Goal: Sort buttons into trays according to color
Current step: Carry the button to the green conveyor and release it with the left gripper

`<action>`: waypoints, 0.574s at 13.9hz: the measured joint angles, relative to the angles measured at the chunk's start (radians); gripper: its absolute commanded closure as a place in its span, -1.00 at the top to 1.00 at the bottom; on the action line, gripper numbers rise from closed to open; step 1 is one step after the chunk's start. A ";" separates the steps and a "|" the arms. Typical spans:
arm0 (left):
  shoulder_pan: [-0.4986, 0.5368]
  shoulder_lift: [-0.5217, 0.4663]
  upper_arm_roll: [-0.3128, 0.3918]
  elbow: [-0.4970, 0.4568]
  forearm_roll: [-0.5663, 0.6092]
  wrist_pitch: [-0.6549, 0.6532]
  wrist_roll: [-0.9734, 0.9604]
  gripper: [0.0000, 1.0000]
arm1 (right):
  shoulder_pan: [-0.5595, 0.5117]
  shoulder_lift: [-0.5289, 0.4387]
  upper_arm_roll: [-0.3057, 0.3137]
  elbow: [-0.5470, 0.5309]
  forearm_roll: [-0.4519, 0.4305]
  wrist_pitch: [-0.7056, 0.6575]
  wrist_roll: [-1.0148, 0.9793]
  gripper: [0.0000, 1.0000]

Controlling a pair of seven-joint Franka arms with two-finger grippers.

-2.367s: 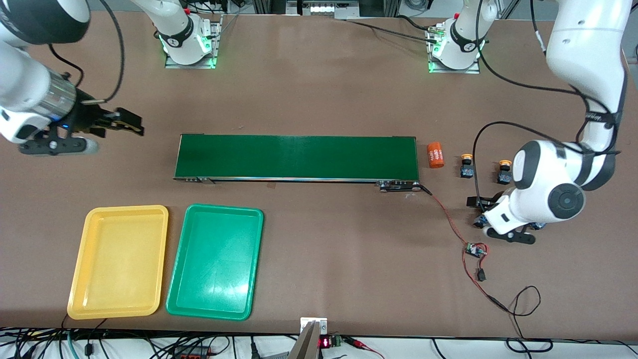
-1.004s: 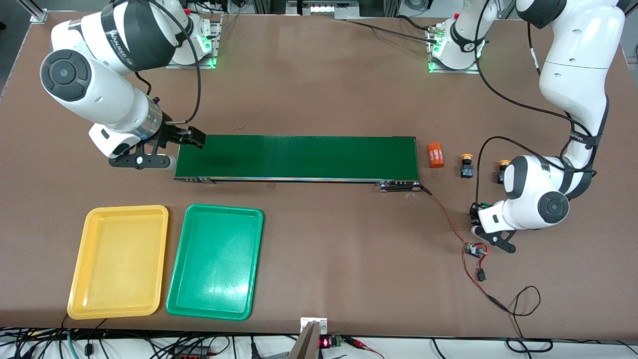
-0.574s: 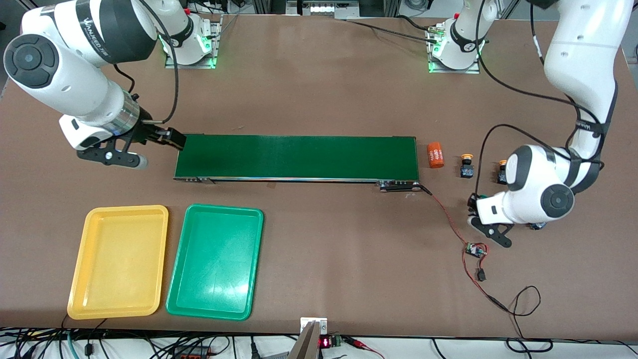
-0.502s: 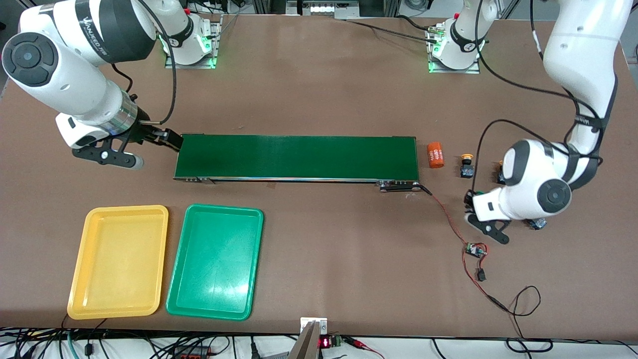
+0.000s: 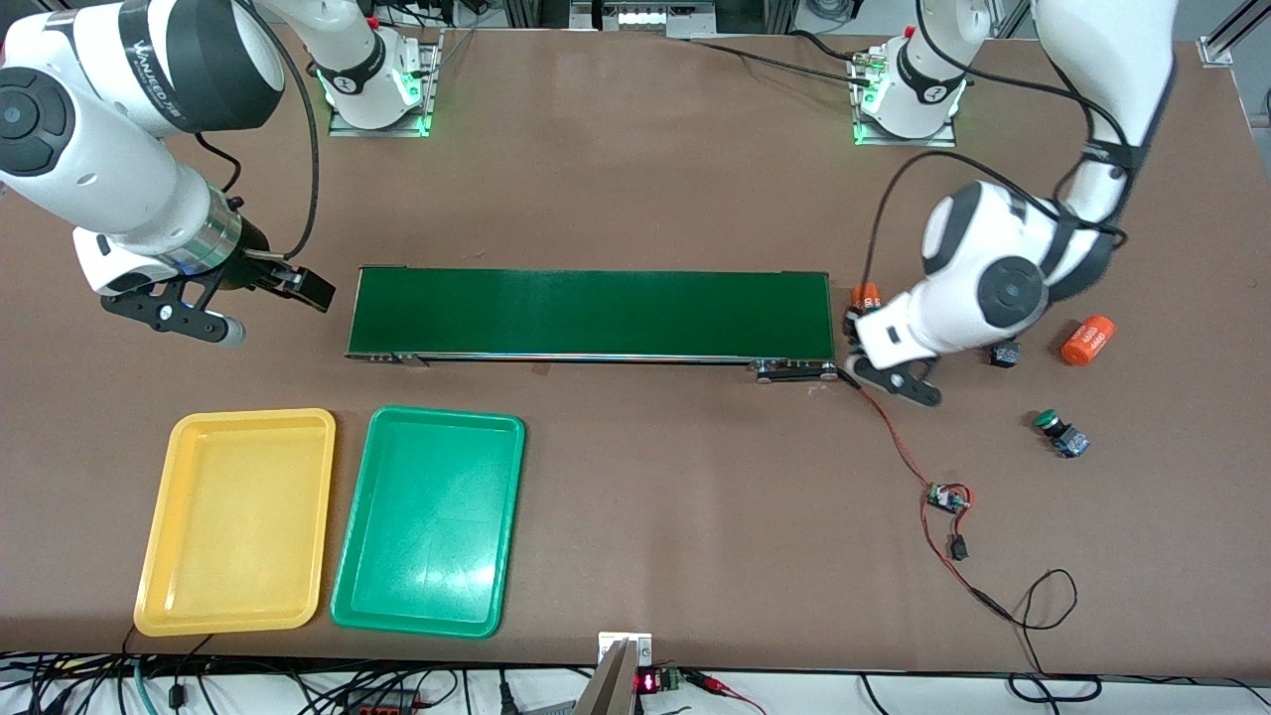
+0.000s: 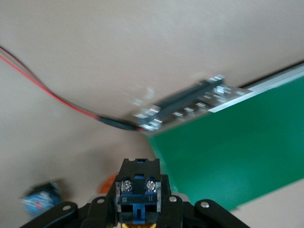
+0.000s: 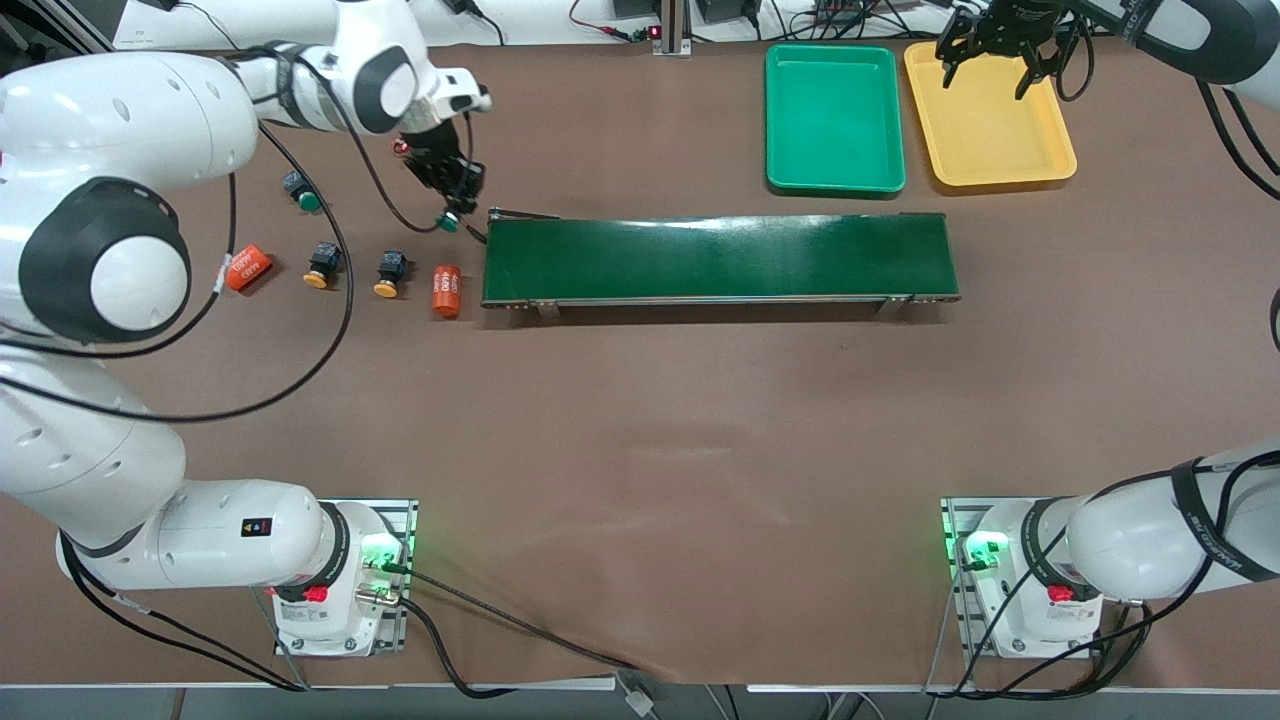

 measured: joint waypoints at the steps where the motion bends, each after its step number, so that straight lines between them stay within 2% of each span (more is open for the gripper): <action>1: -0.004 -0.012 -0.023 -0.022 -0.015 0.003 -0.033 -0.99 | 0.002 0.001 0.009 0.000 0.000 -0.001 -0.002 1.00; 4: -0.013 -0.019 -0.074 -0.055 -0.033 0.028 -0.100 -0.98 | 0.016 0.010 0.065 0.000 0.000 -0.002 -0.002 1.00; 8: -0.046 0.017 -0.081 -0.082 -0.034 0.133 -0.151 -0.92 | 0.027 0.040 0.157 -0.001 0.000 0.023 0.007 1.00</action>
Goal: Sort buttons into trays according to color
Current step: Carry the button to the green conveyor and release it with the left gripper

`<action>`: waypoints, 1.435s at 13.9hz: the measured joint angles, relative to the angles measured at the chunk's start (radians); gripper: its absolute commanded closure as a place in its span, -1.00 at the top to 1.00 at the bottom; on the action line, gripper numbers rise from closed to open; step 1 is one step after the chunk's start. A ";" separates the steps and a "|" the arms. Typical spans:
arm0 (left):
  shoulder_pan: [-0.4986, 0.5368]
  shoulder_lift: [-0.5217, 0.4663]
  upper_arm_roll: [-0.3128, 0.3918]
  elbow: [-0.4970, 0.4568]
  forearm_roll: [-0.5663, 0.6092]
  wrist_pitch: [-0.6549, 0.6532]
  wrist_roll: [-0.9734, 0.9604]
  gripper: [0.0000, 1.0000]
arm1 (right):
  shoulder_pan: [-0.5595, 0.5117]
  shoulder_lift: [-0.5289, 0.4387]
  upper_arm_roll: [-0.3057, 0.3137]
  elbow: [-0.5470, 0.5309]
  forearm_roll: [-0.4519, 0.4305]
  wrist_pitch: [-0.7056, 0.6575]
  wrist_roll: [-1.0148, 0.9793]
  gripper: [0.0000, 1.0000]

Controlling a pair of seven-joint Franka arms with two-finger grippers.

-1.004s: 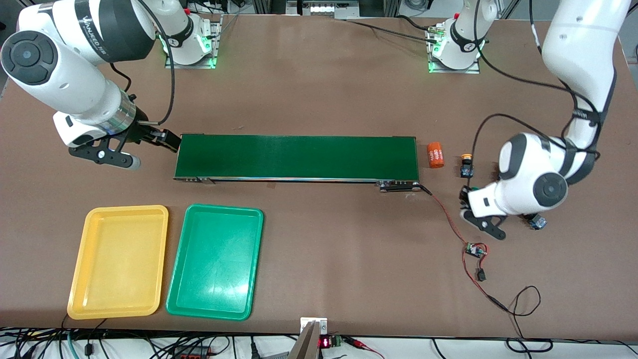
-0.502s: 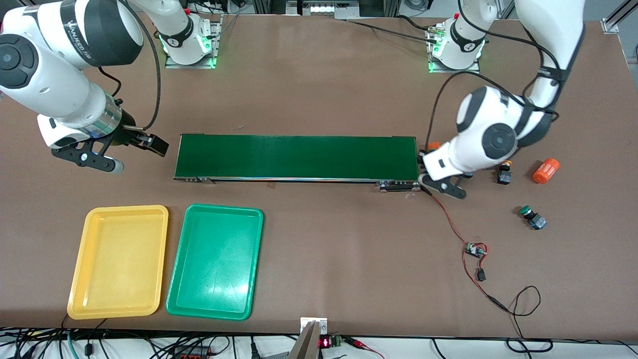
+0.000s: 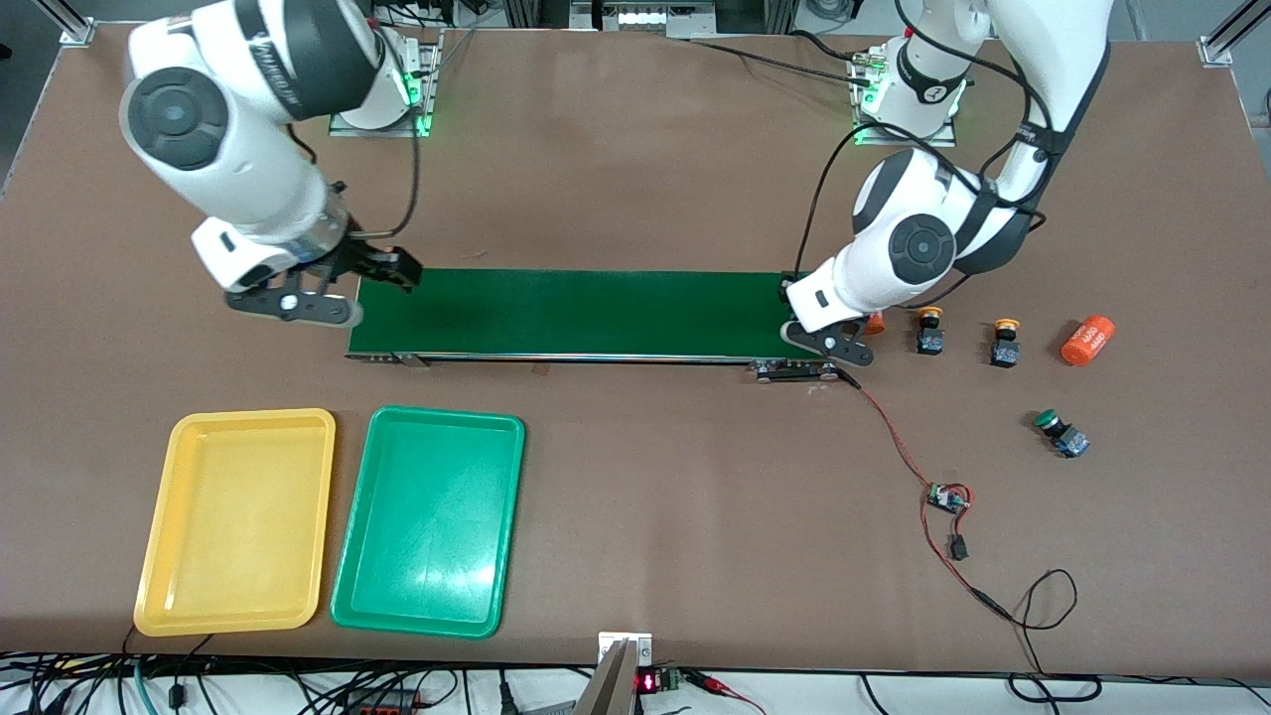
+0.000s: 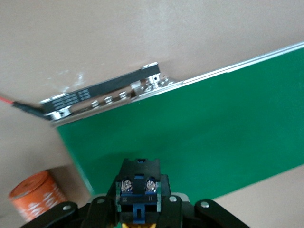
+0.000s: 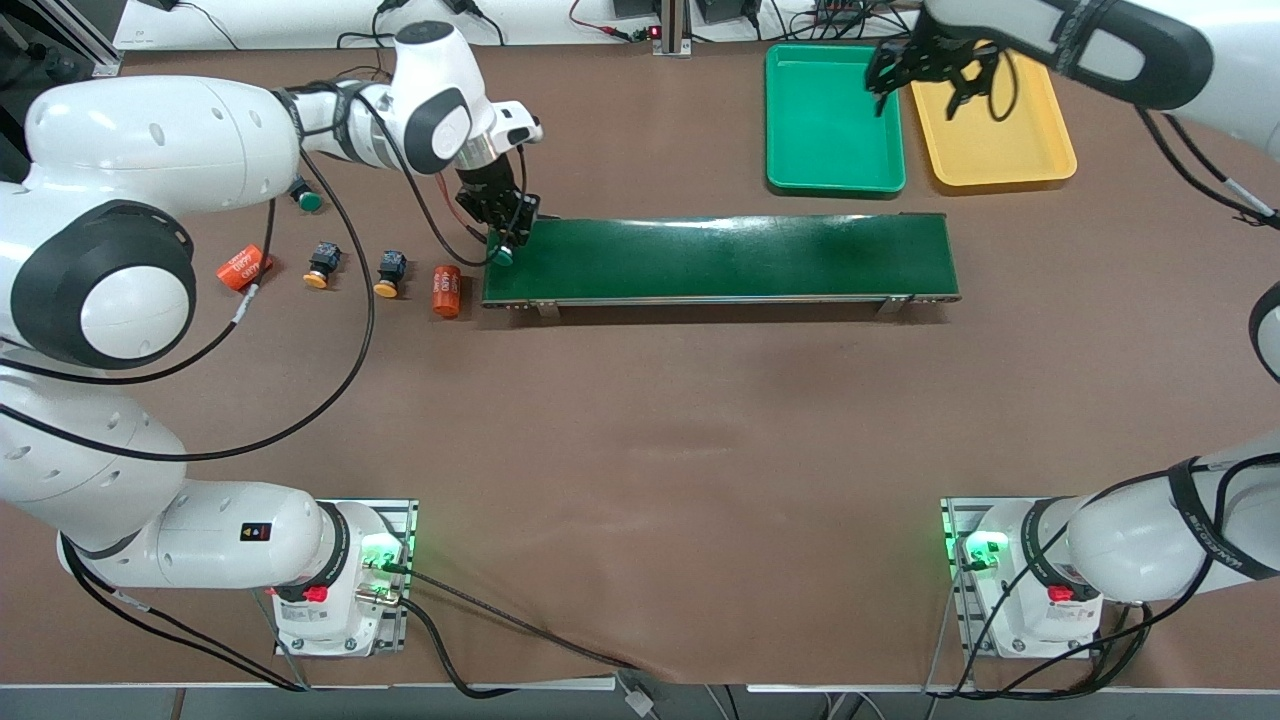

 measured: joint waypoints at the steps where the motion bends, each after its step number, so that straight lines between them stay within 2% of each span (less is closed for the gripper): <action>1: -0.007 0.021 0.000 -0.008 0.000 0.034 -0.003 -0.75 | 0.003 0.008 0.008 0.000 0.000 0.024 0.000 1.00; 2: -0.012 0.046 0.000 -0.012 0.000 0.057 -0.005 -0.24 | 0.004 0.016 0.010 0.000 0.000 0.055 0.000 1.00; 3: -0.014 0.068 0.000 -0.013 0.000 0.072 -0.005 0.59 | 0.004 0.023 0.010 -0.001 0.000 0.084 0.000 1.00; 4: -0.014 0.081 0.000 -0.010 -0.001 0.081 -0.006 1.00 | 0.005 0.032 0.010 -0.004 0.000 0.117 0.000 1.00; 8: -0.008 0.055 0.006 0.006 -0.004 0.069 -0.008 1.00 | 0.019 0.060 0.012 -0.062 0.000 0.242 -0.001 1.00; 10: 0.022 0.008 0.051 0.026 -0.004 0.041 -0.009 1.00 | 0.037 0.065 0.015 -0.080 0.000 0.263 -0.001 1.00; 12: 0.094 -0.028 0.098 0.034 -0.003 0.023 -0.005 1.00 | 0.048 0.066 0.016 -0.086 0.000 0.276 0.004 1.00; 15: 0.227 -0.027 0.126 0.034 -0.003 0.018 0.010 1.00 | 0.057 0.066 0.018 -0.092 0.000 0.278 0.025 1.00; 18: 0.249 -0.018 0.147 0.040 0.005 0.023 0.010 1.00 | 0.063 0.066 0.020 -0.104 0.000 0.287 0.031 1.00; 20: 0.250 -0.005 0.179 0.072 0.073 0.027 0.009 1.00 | 0.063 0.066 0.020 -0.111 0.000 0.293 0.037 1.00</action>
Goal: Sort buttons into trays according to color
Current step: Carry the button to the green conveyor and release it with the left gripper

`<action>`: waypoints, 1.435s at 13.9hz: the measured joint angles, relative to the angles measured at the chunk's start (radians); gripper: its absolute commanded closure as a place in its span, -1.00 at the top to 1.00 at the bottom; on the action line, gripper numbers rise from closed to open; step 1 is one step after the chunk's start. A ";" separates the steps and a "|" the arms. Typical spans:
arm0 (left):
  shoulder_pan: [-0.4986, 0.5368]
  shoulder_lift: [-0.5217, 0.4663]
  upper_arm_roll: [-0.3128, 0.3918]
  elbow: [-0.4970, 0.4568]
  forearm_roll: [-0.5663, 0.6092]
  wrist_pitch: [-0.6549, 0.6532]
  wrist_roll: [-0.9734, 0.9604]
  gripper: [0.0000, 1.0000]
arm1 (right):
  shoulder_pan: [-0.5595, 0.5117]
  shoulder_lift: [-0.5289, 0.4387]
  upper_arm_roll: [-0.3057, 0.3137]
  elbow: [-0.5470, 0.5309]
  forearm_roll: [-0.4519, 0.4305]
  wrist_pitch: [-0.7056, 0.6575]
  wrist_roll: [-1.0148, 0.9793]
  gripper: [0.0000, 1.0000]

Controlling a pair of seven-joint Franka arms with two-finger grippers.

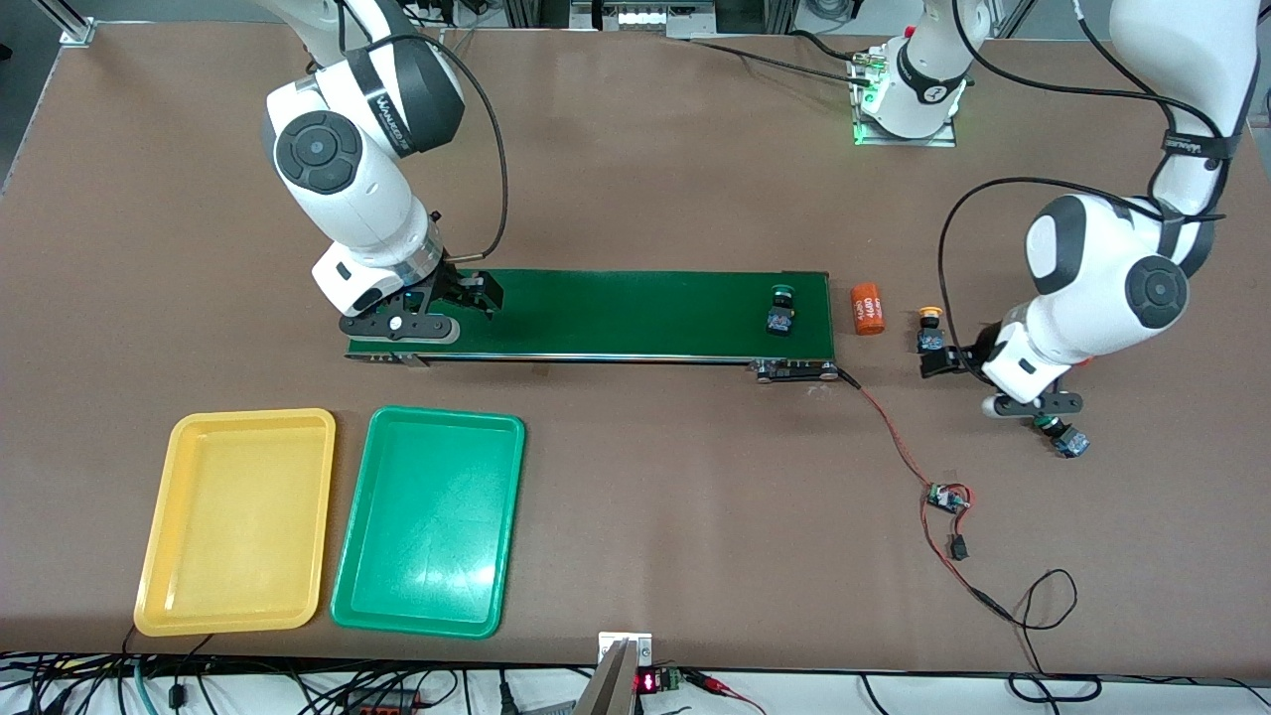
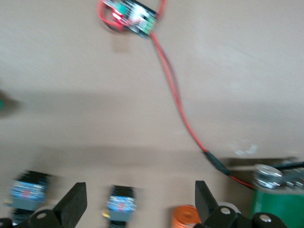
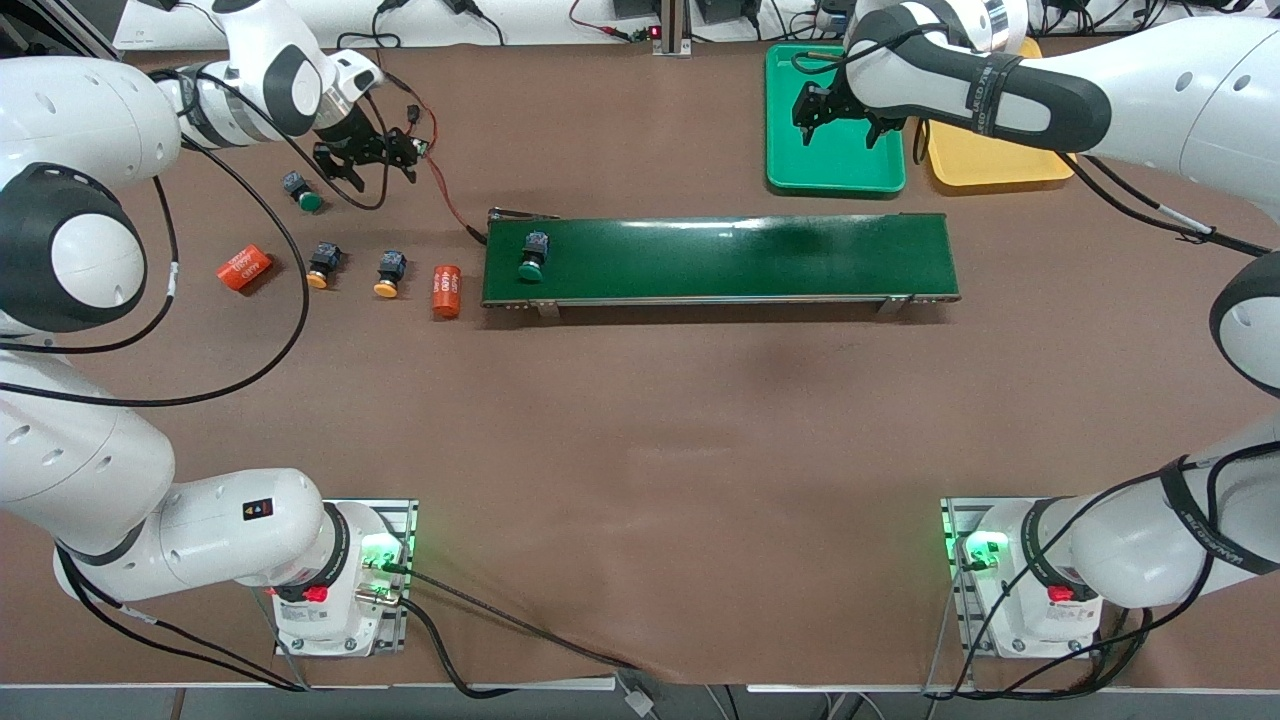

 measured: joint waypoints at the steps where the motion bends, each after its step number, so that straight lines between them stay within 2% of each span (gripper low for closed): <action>1: 0.008 0.010 0.015 0.022 0.053 0.002 -0.001 1.00 | 0.000 0.000 0.000 -0.002 0.000 0.002 0.012 1.00; 3: 0.048 0.039 0.027 0.068 0.123 0.002 -0.002 1.00 | 0.000 0.000 0.000 -0.011 0.000 0.009 0.032 1.00; 5: 0.091 0.092 0.032 0.126 0.135 0.002 -0.002 1.00 | 0.000 -0.004 0.002 -0.046 0.000 0.041 0.036 1.00; 8: 0.166 0.201 0.034 0.237 0.141 0.009 0.000 1.00 | 0.000 -0.045 0.012 -0.165 0.000 0.146 0.045 1.00; 10: 0.200 0.254 0.034 0.275 0.143 0.064 0.003 1.00 | -0.007 -0.090 0.044 -0.258 0.000 0.217 0.083 1.00; 13: 0.218 0.285 0.034 0.287 0.143 0.133 0.002 1.00 | -0.032 -0.149 0.132 -0.358 0.000 0.267 0.153 1.00; 15: 0.226 0.316 0.034 0.287 0.143 0.184 -0.002 1.00 | -0.040 -0.167 0.179 -0.381 0.000 0.278 0.218 1.00; 17: 0.241 0.347 0.034 0.288 0.143 0.208 -0.003 1.00 | -0.040 -0.167 0.204 -0.388 -0.001 0.294 0.249 1.00; 20: 0.249 0.368 0.034 0.288 0.143 0.216 -0.004 1.00 | -0.040 -0.139 0.210 -0.396 -0.036 0.321 0.252 1.00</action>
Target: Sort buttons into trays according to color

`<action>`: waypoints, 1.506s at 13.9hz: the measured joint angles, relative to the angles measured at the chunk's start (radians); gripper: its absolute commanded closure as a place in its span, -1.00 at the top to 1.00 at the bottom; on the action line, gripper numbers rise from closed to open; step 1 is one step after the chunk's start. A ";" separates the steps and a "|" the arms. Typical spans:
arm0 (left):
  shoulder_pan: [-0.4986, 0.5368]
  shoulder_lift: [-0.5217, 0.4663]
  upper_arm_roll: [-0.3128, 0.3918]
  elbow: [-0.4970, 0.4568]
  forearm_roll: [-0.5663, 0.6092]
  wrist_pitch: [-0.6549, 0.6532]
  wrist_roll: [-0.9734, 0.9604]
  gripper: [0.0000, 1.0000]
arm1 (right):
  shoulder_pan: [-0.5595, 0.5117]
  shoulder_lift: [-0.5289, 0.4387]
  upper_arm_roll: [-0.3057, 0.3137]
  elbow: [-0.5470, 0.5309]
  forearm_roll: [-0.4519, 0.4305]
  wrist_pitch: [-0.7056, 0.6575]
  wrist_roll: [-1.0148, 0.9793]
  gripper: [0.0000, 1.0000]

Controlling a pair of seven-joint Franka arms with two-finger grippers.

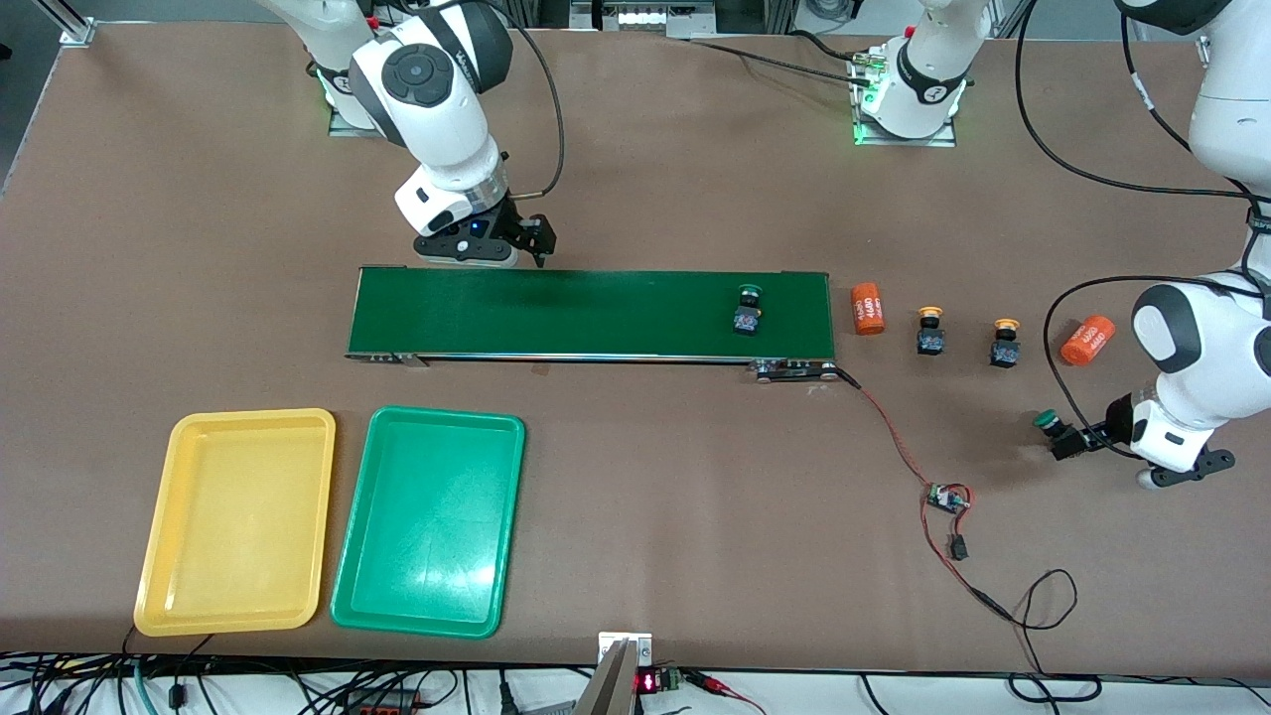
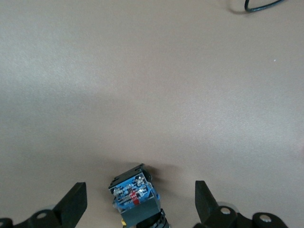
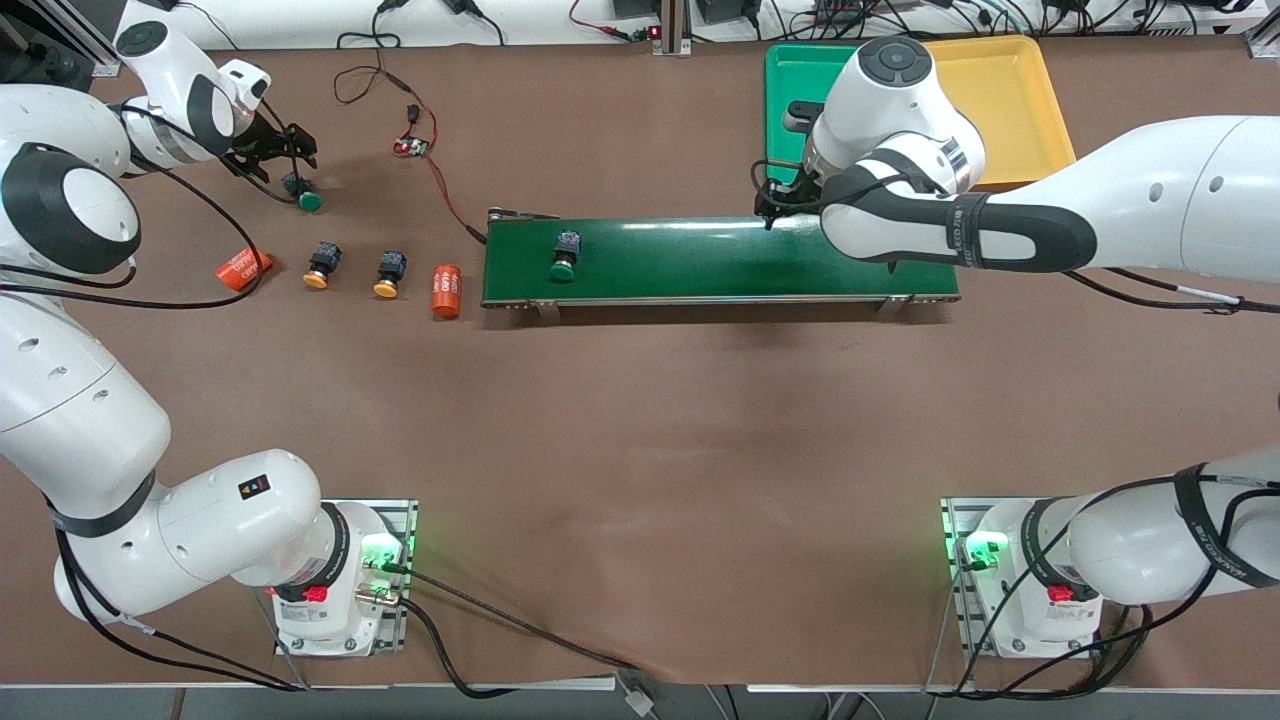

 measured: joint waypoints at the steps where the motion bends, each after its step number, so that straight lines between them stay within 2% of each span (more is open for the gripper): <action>1: 0.000 0.002 -0.001 0.000 0.000 0.001 0.000 1.00 | 0.000 0.018 0.000 -0.002 -0.008 0.011 0.000 1.00; 6: 0.000 0.023 -0.002 -0.001 0.000 0.068 0.000 0.82 | 0.000 0.083 0.003 0.015 -0.014 0.041 0.004 1.00; 8: 0.005 0.035 -0.002 -0.004 0.000 0.093 0.000 0.62 | 0.000 0.096 0.003 0.030 -0.014 0.041 0.013 1.00; 10: 0.009 0.041 -0.002 -0.004 0.000 0.099 0.000 0.25 | 0.001 0.106 0.005 0.038 -0.014 0.041 0.019 1.00; 12: 0.009 0.042 -0.002 -0.005 0.000 0.101 0.000 0.03 | 0.003 0.118 0.010 0.050 -0.014 0.041 0.023 1.00; 15: 0.010 0.042 -0.002 -0.015 0.000 0.120 0.000 0.07 | 0.006 0.147 0.012 0.083 -0.018 0.041 0.040 1.00; 18: 0.010 0.042 -0.002 -0.022 0.000 0.125 0.000 0.17 | 0.006 0.186 0.012 0.113 -0.056 0.042 0.048 1.00; 21: 0.010 0.041 -0.003 -0.022 0.000 0.126 0.000 0.18 | 0.013 0.217 0.012 0.142 -0.086 0.041 0.049 1.00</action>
